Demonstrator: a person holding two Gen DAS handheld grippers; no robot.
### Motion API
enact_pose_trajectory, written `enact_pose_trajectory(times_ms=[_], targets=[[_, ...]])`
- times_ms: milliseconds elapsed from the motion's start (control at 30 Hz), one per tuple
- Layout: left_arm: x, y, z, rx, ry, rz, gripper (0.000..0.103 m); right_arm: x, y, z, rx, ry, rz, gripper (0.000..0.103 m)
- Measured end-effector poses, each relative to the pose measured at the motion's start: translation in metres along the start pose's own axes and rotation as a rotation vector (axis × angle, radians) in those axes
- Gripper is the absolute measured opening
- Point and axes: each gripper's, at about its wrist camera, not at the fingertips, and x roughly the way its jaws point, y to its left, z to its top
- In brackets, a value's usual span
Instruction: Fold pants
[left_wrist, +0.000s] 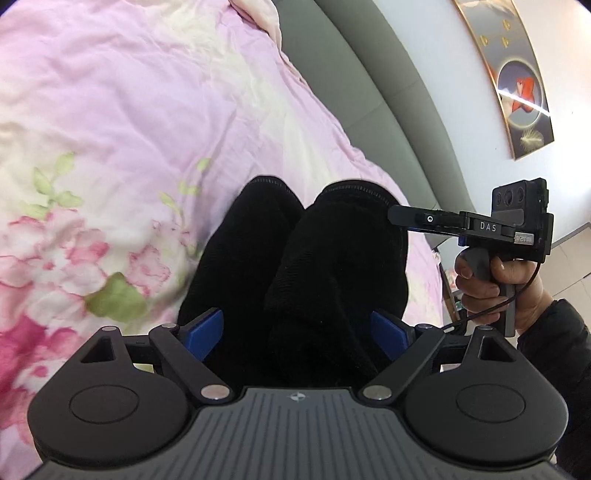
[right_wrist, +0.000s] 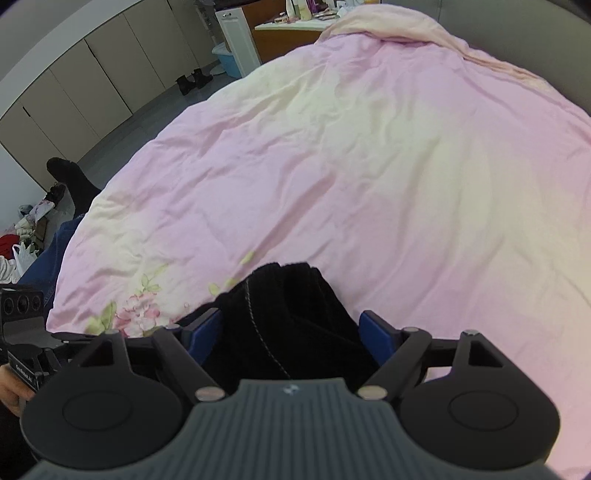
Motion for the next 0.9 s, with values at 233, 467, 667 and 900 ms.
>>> enact_pose_trajectory(times_ms=[233,467,667,900], targets=[[0.017,-0.009,-0.013,0.015,-0.004,0.004,0.037,0.012,0.008,-0.027,-0.025,-0.07,0.107,0.033],[-0.027,-0.046,-0.033,0.048,-0.023,-0.09,0.034,-0.05,0.009,-0.057,0.006,-0.188,0.24,0.019],[-0.072,-0.07,-0.044,0.076,-0.053,-0.106,0.034,-0.081,0.042,-0.053,-0.014,-0.238,0.28,0.019],[-0.053,0.005,-0.039,-0.117,-0.012,0.014,0.033,-0.003,0.087,-0.014,-0.05,-0.09,0.194,0.019]])
